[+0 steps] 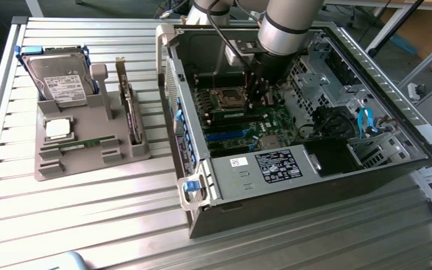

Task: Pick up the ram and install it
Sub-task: 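Insert the ram into the slot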

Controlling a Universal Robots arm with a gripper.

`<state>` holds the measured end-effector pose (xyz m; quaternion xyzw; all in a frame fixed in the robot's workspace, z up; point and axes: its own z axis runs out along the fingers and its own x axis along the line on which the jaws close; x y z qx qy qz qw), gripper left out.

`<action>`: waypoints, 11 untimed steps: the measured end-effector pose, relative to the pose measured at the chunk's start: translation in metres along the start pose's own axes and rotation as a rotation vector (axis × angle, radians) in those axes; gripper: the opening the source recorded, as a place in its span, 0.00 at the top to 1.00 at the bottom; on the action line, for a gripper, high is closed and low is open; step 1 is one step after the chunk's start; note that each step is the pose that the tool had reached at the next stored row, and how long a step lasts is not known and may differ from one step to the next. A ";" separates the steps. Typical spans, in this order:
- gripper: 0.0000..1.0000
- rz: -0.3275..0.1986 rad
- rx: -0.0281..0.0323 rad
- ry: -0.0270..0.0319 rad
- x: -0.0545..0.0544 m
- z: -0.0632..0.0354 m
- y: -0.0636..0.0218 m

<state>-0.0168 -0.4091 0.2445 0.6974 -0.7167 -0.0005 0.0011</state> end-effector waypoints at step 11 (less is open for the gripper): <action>0.88 0.000 -0.0137 0.0009 0.000 0.0001 -0.0021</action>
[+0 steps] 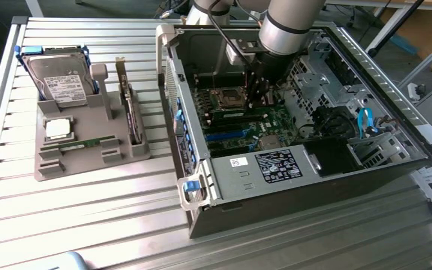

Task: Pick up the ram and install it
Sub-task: 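Insert the ram into the slot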

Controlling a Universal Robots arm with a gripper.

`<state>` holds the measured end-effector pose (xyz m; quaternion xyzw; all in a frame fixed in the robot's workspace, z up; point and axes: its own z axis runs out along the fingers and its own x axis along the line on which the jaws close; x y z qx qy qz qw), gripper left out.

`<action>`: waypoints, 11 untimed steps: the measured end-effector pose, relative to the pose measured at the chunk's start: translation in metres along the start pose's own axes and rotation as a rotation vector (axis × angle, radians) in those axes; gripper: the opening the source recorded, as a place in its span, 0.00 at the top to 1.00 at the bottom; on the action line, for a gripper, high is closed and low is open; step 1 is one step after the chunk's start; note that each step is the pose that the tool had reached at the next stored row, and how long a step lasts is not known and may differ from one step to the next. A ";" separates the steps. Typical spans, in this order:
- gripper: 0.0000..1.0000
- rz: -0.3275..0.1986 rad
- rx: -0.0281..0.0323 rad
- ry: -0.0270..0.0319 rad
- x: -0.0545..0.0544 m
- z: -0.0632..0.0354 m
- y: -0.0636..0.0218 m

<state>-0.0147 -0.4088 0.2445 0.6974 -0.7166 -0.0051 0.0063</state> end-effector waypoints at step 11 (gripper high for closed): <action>0.88 -0.009 -0.0004 -0.0002 0.000 0.0005 -0.0001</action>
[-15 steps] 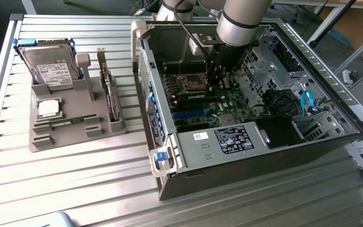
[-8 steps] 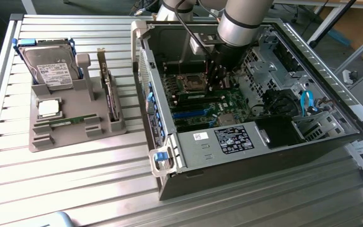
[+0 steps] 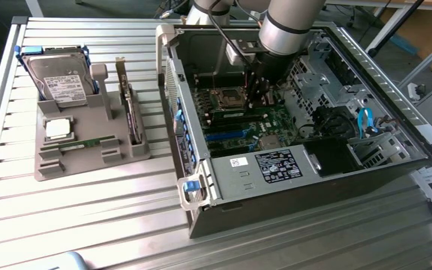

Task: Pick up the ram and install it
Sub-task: 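Insert the ram into the slot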

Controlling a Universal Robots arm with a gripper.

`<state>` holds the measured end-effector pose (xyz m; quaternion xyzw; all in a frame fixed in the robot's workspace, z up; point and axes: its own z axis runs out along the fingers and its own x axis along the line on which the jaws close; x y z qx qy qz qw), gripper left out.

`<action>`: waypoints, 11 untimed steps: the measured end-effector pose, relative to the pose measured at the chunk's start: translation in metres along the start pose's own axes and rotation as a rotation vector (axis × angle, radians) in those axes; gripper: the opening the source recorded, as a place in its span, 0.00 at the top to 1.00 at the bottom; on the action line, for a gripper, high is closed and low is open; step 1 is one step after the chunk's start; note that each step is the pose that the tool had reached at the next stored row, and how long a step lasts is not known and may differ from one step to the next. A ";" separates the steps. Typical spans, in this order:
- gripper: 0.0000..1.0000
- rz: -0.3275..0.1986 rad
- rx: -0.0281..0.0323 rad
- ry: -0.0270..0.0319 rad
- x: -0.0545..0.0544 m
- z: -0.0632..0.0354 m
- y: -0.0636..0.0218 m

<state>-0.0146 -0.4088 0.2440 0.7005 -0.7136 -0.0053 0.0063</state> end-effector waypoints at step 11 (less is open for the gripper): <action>0.88 0.000 -0.0001 0.0002 0.000 0.0029 0.0000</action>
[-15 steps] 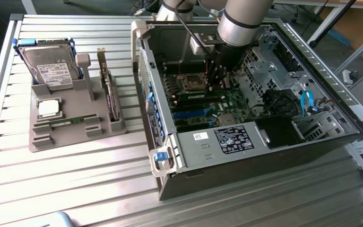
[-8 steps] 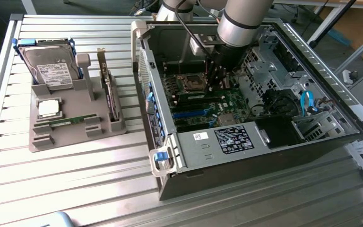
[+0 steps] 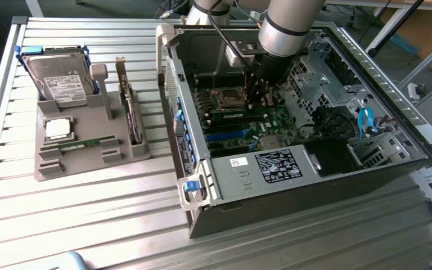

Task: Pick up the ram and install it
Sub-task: 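Insert the ram into the slot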

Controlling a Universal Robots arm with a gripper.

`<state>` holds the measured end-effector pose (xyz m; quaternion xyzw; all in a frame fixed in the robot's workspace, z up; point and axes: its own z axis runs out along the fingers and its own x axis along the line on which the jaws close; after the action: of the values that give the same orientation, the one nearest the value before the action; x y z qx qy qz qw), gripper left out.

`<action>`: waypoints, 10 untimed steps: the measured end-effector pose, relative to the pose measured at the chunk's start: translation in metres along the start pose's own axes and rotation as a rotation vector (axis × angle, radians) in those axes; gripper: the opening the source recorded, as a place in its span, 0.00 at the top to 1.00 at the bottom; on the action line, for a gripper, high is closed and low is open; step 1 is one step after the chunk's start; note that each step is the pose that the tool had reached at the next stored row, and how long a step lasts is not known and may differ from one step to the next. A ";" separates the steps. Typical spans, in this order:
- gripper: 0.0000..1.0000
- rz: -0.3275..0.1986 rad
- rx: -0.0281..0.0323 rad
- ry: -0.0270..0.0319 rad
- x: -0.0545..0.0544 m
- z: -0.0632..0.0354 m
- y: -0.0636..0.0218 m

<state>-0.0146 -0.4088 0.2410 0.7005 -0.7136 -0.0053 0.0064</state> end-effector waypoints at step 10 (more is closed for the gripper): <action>0.88 -0.006 -0.0001 0.0000 0.000 0.0000 0.0000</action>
<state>-0.0146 -0.4087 0.2410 0.7025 -0.7116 -0.0053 0.0064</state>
